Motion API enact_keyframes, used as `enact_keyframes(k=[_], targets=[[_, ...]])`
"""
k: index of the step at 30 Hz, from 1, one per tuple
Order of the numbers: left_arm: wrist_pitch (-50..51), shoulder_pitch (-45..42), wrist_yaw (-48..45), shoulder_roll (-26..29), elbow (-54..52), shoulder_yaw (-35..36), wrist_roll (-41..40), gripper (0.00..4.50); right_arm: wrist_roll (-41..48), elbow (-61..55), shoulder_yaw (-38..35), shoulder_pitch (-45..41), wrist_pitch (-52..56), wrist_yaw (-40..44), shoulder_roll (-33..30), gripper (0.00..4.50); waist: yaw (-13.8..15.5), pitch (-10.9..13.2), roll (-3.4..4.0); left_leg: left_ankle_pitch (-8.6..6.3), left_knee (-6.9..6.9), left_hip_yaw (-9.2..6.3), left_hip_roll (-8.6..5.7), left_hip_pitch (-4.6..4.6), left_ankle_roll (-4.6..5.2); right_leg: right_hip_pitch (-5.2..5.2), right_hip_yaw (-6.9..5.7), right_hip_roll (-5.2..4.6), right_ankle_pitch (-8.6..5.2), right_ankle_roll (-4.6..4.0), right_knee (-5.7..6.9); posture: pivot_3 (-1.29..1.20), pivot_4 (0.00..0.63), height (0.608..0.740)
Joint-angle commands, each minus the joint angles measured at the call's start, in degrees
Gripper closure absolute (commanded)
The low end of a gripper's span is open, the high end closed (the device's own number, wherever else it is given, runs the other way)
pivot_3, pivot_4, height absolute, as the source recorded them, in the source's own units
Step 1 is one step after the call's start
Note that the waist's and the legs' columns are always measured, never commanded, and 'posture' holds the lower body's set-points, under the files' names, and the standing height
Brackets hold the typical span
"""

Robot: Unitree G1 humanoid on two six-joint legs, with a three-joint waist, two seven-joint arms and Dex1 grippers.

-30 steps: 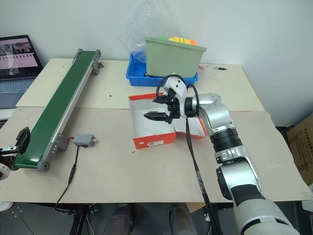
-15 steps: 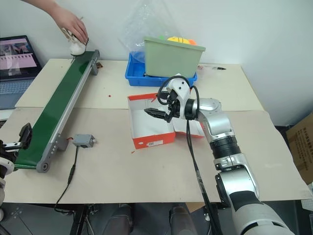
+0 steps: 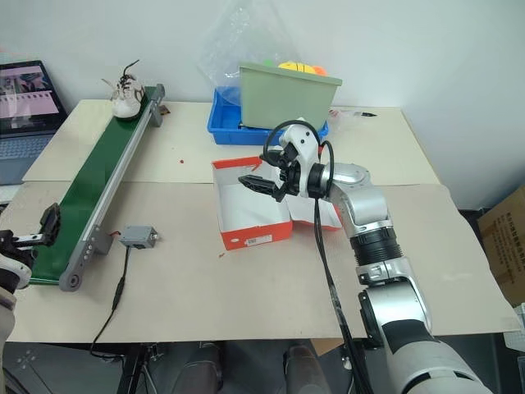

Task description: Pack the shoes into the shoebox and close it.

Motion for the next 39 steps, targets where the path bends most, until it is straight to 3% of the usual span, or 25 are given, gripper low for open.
enact_keyframes(k=[1, 14, 26, 39], targets=[[-0.6, -0.9, -0.1, 0.7, 2.5, 3.0, -0.1, 0.04, 0.8, -1.9, -1.0, -1.4, 0.3, -0.5, 0.6, 0.00, 0.0, 0.0, 0.00, 0.00, 0.00, 0.00, 0.00, 0.00, 0.00, 0.00, 0.00, 0.00, 0.00, 0.00, 0.00, 0.00, 0.150, 0.740], [-11.9, -9.3, -9.3, 4.4, 24.0, -3.0, 3.3, 0.04, 4.3, -8.9, -1.2, 0.2, 5.9, 0.2, 1.9, 0.00, 0.1, 0.0, -0.01, 0.00, -0.01, -0.06, 0.00, -0.01, 0.00, 0.00, -0.08, 0.00, 0.00, 0.00, -0.01, 0.00, 0.150, 0.740], [-22.3, -24.3, -17.4, 10.6, 48.7, -12.4, 8.8, 0.04, 5.2, -12.3, -1.5, 1.6, 8.1, -1.8, 2.4, 0.00, 0.6, 0.0, -0.01, 0.01, -0.05, -0.07, 0.00, -0.03, -0.01, -0.03, -0.13, 0.00, 0.00, 0.00, 0.00, 0.00, 0.150, 0.740], [-24.2, -38.0, -19.3, 13.7, 65.2, -15.4, 10.6, 0.04, 6.1, -13.7, -1.1, 2.8, 8.7, -3.0, 2.2, 0.00, 0.8, 0.0, -0.01, 0.02, -0.05, -0.10, 0.00, -0.06, -0.01, -0.06, -0.16, 0.01, 0.00, 0.00, 0.07, 0.00, 0.150, 0.740]])
